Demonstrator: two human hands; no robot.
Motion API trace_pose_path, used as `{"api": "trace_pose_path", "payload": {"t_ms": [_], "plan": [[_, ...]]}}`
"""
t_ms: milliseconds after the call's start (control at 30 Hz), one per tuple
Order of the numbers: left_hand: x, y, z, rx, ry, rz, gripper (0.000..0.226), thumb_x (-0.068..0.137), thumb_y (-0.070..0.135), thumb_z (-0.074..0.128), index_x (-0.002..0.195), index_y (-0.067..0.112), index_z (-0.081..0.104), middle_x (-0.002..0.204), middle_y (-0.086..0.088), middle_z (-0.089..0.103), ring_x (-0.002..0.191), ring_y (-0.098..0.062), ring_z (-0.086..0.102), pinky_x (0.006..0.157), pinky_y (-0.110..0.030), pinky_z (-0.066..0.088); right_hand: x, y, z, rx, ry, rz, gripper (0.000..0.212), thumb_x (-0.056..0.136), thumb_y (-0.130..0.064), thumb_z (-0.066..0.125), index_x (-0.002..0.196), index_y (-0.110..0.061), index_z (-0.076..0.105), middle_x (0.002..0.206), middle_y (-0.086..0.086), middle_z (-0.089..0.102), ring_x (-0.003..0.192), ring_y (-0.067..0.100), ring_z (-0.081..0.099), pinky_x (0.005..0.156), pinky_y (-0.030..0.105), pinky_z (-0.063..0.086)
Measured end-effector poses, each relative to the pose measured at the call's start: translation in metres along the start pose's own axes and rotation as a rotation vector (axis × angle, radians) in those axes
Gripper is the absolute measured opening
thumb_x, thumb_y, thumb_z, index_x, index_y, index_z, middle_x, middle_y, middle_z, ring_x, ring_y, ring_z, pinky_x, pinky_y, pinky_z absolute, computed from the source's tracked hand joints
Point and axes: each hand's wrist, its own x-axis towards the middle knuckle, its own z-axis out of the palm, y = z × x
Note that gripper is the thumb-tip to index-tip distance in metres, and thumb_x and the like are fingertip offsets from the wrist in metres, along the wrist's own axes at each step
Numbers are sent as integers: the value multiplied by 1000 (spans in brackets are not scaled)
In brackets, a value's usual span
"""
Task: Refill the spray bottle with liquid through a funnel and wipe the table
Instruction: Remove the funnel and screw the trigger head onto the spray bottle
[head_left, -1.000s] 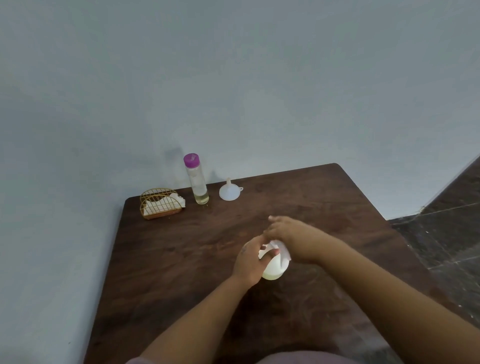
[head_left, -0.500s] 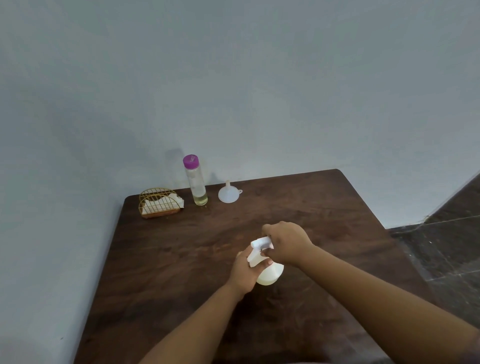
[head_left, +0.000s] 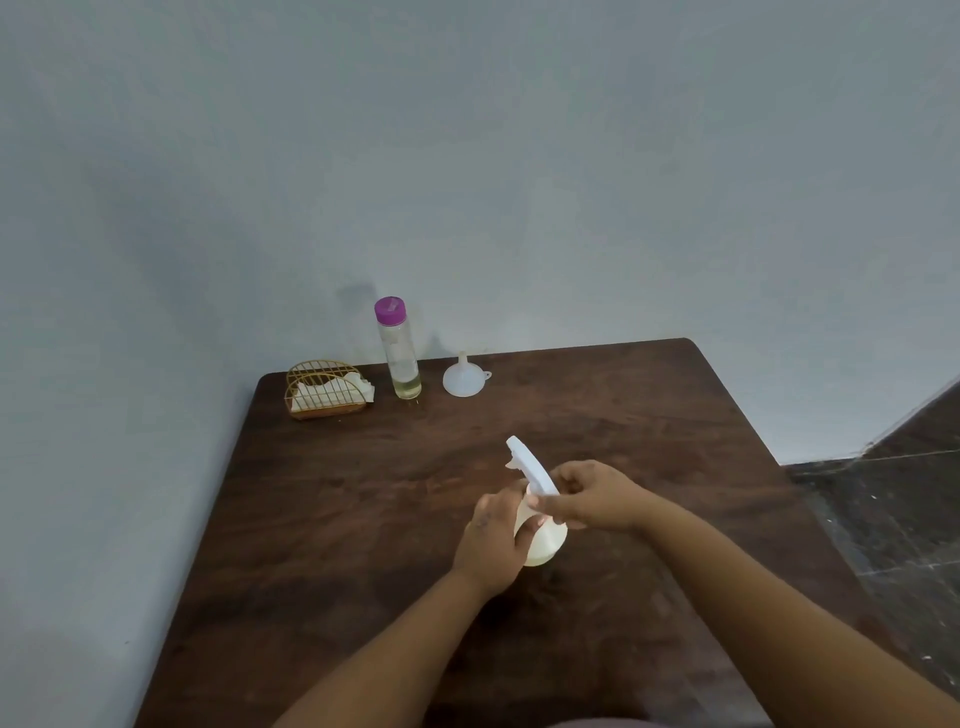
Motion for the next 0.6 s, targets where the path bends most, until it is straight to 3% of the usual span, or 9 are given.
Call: {"api": "trace_pose_path", "payload": {"t_ms": [100,200,333,433,500,600], "plan": [[1,5,-2,-5,-9,-7,48,100,38,45,144,21,37,137,2,50,128,-17,40,100,-35,40,1,17,-3,-154,21,-179,50,76,-32,76,121,-40,54,111,-8,53,99,3,55,90,25,48],[3,7,-4,-14,-30,-19,47,100,41,45,142,22,37,135,3,50,128,-15,38,98,-33,39,12,26,17,-51,227,-335,26,81,-17,73,96,-36,64,94,-10,58,83,-1,56,76,22,43],[1,3,-4,-33,-27,-27,47,99,35,49,143,26,38,137,10,50,125,-14,39,100,-34,41,18,35,42,100,536,-293,22,68,-22,84,75,-22,62,72,-9,60,67,5,56,60,20,45],[1,3,-1,-58,-5,-29,47,97,24,52,141,30,40,134,20,49,123,-10,39,99,-28,38,20,33,56,141,597,-216,37,63,-35,87,65,-22,52,62,-9,54,58,8,49,53,18,40],[2,2,-2,-57,-18,-32,47,96,23,51,140,33,41,134,23,49,122,-8,39,94,-24,34,22,37,64,143,590,-163,48,60,-46,85,66,-15,50,67,-8,51,62,7,48,56,18,37],[5,-3,-3,-49,-47,-29,44,97,26,50,140,32,42,136,19,49,123,-9,38,93,-24,34,18,48,70,279,525,-158,45,66,-43,84,95,-22,56,98,-13,56,92,4,56,71,18,45]]}}
